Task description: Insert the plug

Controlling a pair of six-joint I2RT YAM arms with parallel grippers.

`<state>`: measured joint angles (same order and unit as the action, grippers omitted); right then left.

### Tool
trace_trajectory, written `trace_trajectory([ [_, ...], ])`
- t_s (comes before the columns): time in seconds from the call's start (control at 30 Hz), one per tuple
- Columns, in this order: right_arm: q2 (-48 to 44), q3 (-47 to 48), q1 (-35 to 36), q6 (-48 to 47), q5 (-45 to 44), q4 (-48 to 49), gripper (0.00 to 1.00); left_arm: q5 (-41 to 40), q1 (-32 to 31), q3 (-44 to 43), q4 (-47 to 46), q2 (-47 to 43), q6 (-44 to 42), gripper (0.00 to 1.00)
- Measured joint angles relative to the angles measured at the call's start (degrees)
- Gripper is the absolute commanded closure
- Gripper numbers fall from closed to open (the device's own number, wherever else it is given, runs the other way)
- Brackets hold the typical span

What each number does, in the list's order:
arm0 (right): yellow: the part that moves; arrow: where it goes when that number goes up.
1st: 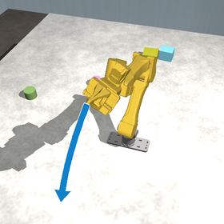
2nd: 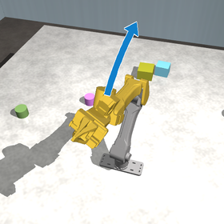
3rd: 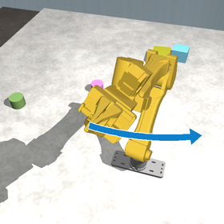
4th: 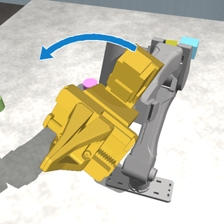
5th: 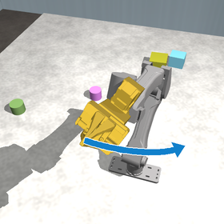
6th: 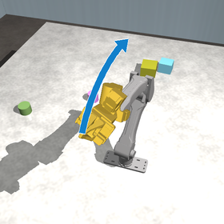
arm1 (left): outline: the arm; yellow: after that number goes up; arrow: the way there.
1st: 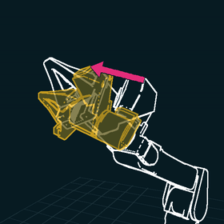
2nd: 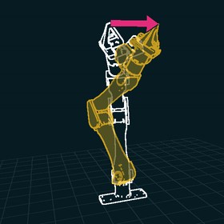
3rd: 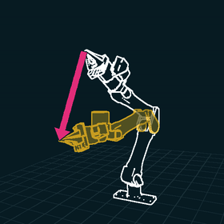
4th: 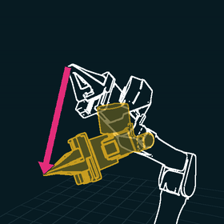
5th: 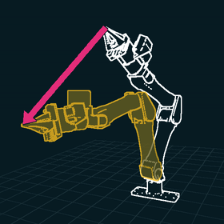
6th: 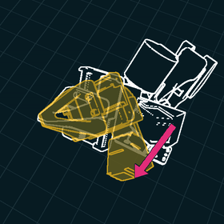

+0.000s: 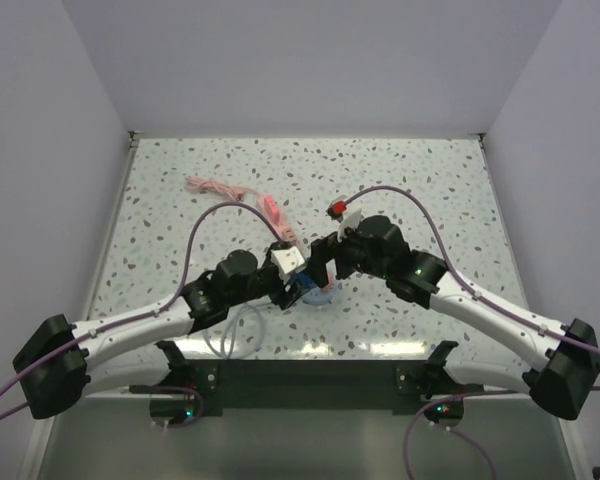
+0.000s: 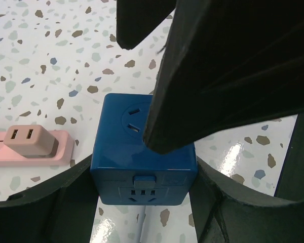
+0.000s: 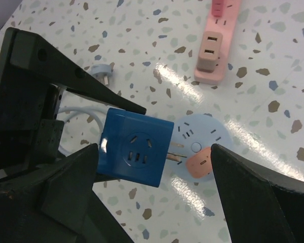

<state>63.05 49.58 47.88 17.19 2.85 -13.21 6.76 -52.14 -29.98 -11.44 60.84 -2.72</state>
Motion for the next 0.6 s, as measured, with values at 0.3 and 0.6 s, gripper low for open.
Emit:
trace_trajectory([
  [0.3,3.1,-0.7,-0.3,2.4,6.9,2.1,0.06,-1.2,-0.7,-0.9,0.4,1.9,-0.5,1.0],
  [0.6,7.9,-1.3,-0.7,3.8,9.0,3.6,0.12,-1.3,-1.2,-1.4,0.9,3.3,-1.7,1.0],
])
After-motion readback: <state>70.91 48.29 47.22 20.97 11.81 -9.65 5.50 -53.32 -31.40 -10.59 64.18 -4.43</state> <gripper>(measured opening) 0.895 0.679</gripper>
